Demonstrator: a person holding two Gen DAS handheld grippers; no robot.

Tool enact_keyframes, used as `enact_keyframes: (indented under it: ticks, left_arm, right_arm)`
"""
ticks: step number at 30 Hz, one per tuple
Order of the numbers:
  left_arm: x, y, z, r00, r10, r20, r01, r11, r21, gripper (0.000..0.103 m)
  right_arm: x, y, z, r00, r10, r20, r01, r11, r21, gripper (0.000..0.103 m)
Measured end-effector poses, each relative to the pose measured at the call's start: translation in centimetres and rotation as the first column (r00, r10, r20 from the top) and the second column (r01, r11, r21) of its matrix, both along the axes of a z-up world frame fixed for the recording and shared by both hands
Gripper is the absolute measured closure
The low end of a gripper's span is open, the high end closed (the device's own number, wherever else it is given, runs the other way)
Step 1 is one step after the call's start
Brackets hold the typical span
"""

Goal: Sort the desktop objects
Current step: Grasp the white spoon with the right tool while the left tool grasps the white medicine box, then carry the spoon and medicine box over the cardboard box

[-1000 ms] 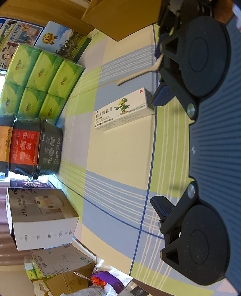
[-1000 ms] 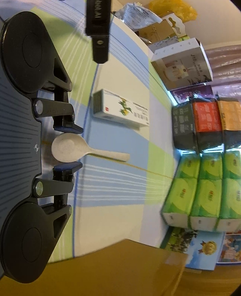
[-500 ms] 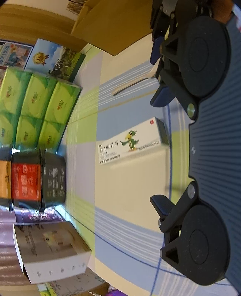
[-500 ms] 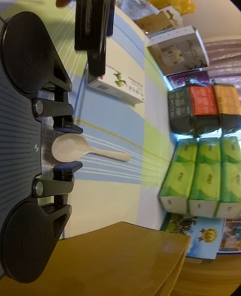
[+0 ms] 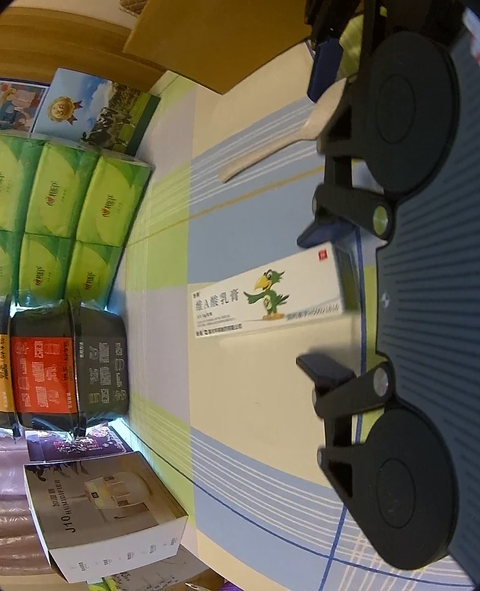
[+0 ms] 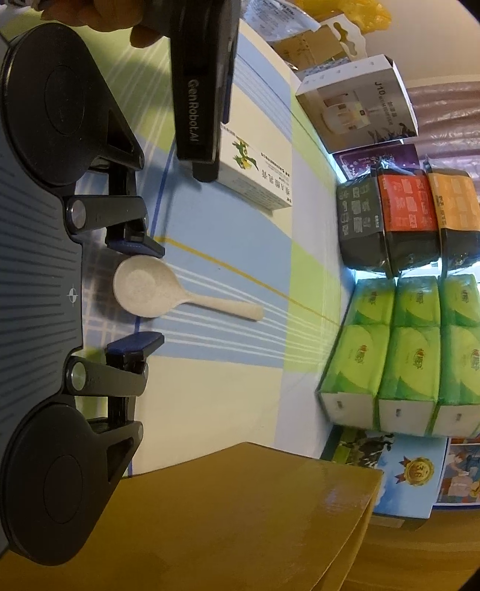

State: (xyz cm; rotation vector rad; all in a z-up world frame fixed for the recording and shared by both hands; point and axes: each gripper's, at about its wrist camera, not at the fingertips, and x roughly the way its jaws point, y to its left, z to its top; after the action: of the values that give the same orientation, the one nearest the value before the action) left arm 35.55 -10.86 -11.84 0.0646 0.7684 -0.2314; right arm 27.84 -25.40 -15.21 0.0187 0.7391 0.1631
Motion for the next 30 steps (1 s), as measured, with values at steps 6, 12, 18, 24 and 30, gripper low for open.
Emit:
enact_keyframes:
  ticks: [6,12,18,24,30]
  left_arm:
    - [-0.3,0.2,0.0,1.000,-0.001,-0.002,0.002,1.000,0.021,0.070]
    - [-0.6,0.3,0.1,1.000,-0.007,-0.009,0.007,1.000,0.024,0.070]
    - [-1.7,0.3,0.4,0.999,-0.013,-0.035,0.013,1.000,0.015,0.070]
    - [-4.6,1.0,1.0,0.997,-0.016,-0.073,0.015,1.000,-0.006,0.071]
    - [-8.7,2.8,1.8,0.996,-0.001,-0.094,-0.002,1.000,-0.030,0.071]
  right_arm:
    - [0.1,-0.4,0.2,1.000,-0.021,-0.017,0.022,0.998,0.054,0.062]
    - [0.2,-0.2,0.4,0.999,-0.037,-0.009,0.037,0.999,0.035,0.073]
    - [-0.1,0.0,1.2,0.999,-0.037,0.001,0.037,0.999,0.017,0.073]
    - [-1.7,0.2,2.1,1.000,-0.027,-0.005,0.027,1.000,0.015,0.073]
    - [-4.9,1.0,3.5,1.000,0.001,-0.013,-0.001,1.000,0.018,0.073]
